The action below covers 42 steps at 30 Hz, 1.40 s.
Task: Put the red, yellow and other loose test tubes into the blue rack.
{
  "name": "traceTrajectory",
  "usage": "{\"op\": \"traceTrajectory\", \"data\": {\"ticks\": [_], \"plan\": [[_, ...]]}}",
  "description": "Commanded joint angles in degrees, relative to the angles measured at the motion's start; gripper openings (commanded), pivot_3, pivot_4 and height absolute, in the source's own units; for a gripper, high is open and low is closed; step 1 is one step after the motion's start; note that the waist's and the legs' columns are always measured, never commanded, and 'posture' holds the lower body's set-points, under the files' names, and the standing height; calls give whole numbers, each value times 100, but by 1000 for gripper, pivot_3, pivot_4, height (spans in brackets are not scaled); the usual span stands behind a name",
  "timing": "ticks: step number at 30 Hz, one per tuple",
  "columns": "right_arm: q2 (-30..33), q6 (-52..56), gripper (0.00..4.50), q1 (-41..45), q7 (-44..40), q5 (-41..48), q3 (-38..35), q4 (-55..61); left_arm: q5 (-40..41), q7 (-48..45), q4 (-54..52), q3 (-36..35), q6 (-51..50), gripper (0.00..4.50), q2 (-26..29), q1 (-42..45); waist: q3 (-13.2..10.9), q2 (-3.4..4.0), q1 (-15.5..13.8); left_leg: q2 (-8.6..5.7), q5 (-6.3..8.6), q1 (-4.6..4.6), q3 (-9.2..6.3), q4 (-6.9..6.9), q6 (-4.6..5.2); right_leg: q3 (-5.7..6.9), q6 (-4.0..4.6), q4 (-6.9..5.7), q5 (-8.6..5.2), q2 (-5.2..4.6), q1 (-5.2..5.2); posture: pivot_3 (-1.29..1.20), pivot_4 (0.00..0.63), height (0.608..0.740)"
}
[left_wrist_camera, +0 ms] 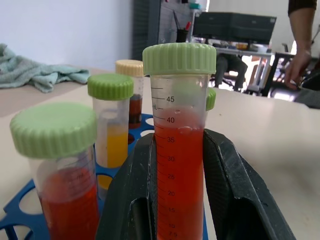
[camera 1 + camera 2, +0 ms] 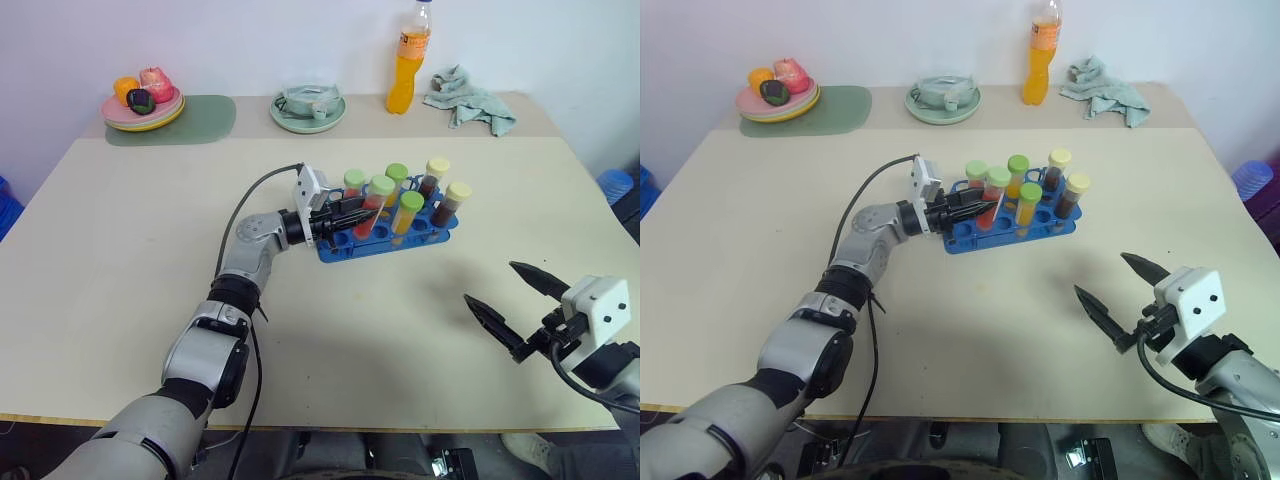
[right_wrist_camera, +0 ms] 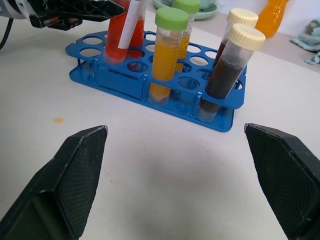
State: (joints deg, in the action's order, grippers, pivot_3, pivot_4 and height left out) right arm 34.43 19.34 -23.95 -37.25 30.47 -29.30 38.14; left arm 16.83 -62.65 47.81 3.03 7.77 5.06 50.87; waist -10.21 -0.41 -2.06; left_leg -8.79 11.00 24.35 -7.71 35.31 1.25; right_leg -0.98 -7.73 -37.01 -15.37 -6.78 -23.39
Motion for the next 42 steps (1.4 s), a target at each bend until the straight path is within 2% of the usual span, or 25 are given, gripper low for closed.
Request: {"op": "traceTrajectory", "data": {"ticks": [1,5,6,11,17,21,26,30,36,42], "plan": [[12,-52,4500,120,73,-21,40,126,-9,-33,-12,-121,29,2067,42,-113,0,0,-1,0,0,0,0,0,0,0,0,0,0,0,0,0,150,739],[61,-11,4500,211,72,-19,53,100,62,-136,-282,-140,-106,4143,28,-267,0,0,-8,-1,0,0,0,0,0,0,0,-1,0,0,-1,0,150,739],[73,-7,4500,231,58,-14,51,83,77,-103,-431,-136,-167,4444,27,-322,0,0,-8,-1,0,1,0,0,0,0,0,-1,0,1,-1,0,150,739],[109,-56,4500,279,-82,1,38,-67,65,-65,-1267,-56,-304,4444,126,-667,0,0,-10,-1,0,2,0,2,0,0,-1,-1,0,0,0,0,150,739],[196,-208,4500,558,-375,-101,219,-571,-233,893,-2501,-181,-428,4444,493,-1392,3,5,30,2,0,-2,0,-1,0,-4,0,-3,1,-1,-2,0,150,739],[181,-312,4500,1002,-468,-148,398,-1069,-148,977,-3120,-312,-275,4444,850,-1956,3,5,29,2,0,-2,0,0,-1,-4,1,-4,1,-1,-1,0,150,739],[336,-281,4500,1442,-587,-226,513,-1642,172,1002,-4262,-484,-1063,4444,1492,-2854,5,9,6,2,0,-2,0,-1,-1,-5,2,-4,1,-1,-2,0,150,739],[542,-230,4500,1717,-724,-183,509,-1971,390,1027,-5041,-807,-1211,4444,1973,-3671,6,12,-2,2,0,-2,0,-3,-1,-8,3,-5,0,-2,-4,0,150,739],[781,67,4500,1958,-775,-87,420,-2238,669,1442,-6028,-1189,-1901,4444,2372,-4615,6,12,-16,2,2,-1,0,-2,-2,-12,11,0,-4,-5,-2,0,150,739],[971,144,4500,1769,-901,-102,148,-2212,1039,1623,-6736,-1450,-2440,4444,2632,-5193,7,13,-20,6,8,-1,0,-5,-13,-13,25,-1,-12,-4,-3,0,150,739]]}}
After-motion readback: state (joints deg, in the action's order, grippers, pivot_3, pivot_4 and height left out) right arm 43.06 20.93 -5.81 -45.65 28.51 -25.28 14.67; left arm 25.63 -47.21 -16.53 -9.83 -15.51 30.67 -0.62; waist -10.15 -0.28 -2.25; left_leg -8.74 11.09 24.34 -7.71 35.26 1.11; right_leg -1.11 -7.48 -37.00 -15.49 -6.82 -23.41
